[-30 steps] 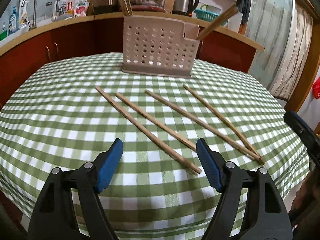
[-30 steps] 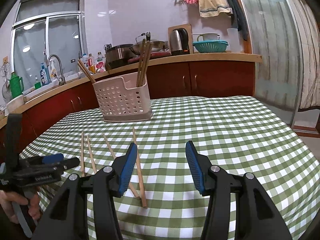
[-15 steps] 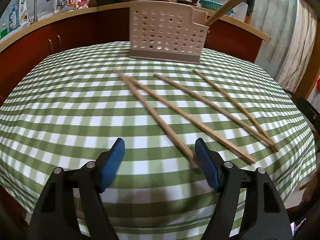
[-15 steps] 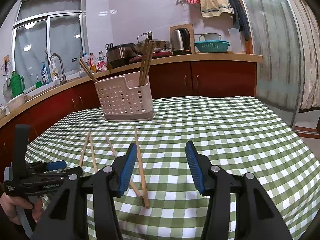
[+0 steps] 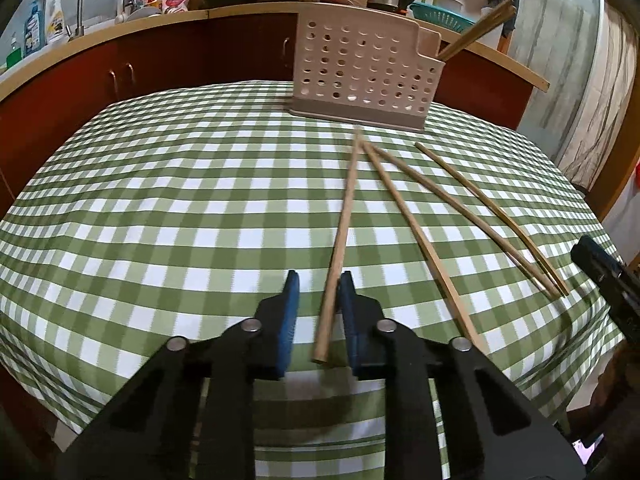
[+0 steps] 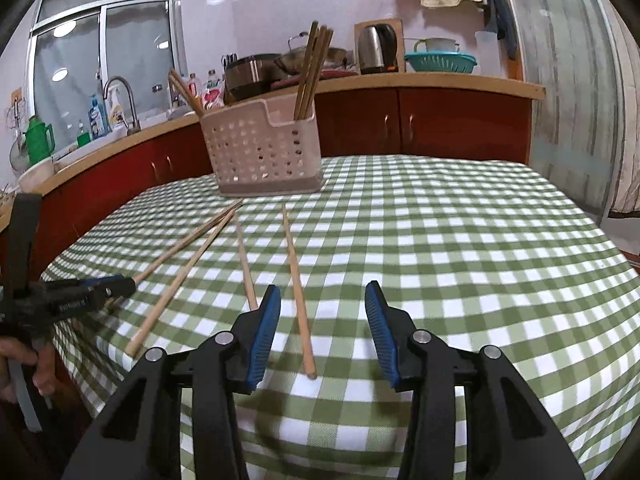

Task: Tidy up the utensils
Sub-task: 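Close the left tool on a chopstick while the right tool grasps another, then lift both held chopsticks and carry them above the caddy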

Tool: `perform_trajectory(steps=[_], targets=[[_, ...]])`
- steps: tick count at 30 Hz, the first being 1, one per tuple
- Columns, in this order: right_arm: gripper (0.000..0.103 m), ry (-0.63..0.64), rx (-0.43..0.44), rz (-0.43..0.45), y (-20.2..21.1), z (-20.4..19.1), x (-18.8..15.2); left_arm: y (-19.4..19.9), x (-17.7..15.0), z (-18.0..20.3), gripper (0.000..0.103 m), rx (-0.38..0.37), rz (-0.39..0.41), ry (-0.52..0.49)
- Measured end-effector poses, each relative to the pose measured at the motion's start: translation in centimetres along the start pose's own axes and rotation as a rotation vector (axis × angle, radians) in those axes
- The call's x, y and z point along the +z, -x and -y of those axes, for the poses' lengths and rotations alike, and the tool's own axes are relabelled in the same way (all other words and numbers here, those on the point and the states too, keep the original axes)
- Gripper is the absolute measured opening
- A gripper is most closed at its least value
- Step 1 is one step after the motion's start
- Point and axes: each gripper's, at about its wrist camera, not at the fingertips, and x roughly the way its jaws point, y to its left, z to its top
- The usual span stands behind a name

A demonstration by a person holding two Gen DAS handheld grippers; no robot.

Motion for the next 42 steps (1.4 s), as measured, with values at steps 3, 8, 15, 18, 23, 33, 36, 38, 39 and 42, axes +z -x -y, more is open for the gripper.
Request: perform_trajectory(steps=[3, 8, 15, 18, 23, 33, 36, 38, 39, 42], targets=[[0.044, 0.010, 0.007, -0.016, -0.4, -0.3, -0.3, -0.1, 0.1, -0.5, 0.014, -0.001, 0.001, 0.007], [0.043, 0.034, 0.012, -0.043, -0.9, -0.9, -0.8, -0.1, 0.3, -1.3, 0.014, 0.007, 0.006, 0.015], [0.025, 0.038, 0.007, -0.073, -1.3, -0.6, -1.7, -0.1, 0.1, -1.4, 0.013, -0.008, 0.015, -0.001], [0.012, 0.043, 0.016, -0.077, -1.3, -0.6, -1.7, 0.1, -0.2, -1.1, 0.009, -0.020, 0.024, -0.023], [0.007, 0.061, 0.020, -0.070, -1.1, -1.0, -1.7, 0.4, -0.2, -0.4, 0.007, -0.037, 0.048, -0.057], [0.006, 0.070, 0.013, 0.012, 1.3, -1.7, 0.4, 3.1, 0.9, 0.0, 0.007, -0.052, 0.144, -0.100], [0.006, 0.072, 0.013, 0.045, 2.1, -1.9, 1.3, 4.0, 1.3, -0.1, 0.007, -0.051, 0.174, -0.103], [0.006, 0.075, 0.011, 0.065, 2.5, -2.0, 1.8, 4.5, 1.5, -0.2, 0.007, -0.054, 0.189, -0.098], [0.006, 0.076, 0.010, 0.072, 2.7, -2.1, 1.9, 4.8, 1.7, -0.3, 0.007, -0.055, 0.199, -0.093], [0.006, 0.078, 0.011, 0.099, 3.4, -2.2, 2.7, 5.6, 2.2, -0.5, 0.007, -0.057, 0.227, -0.089]])
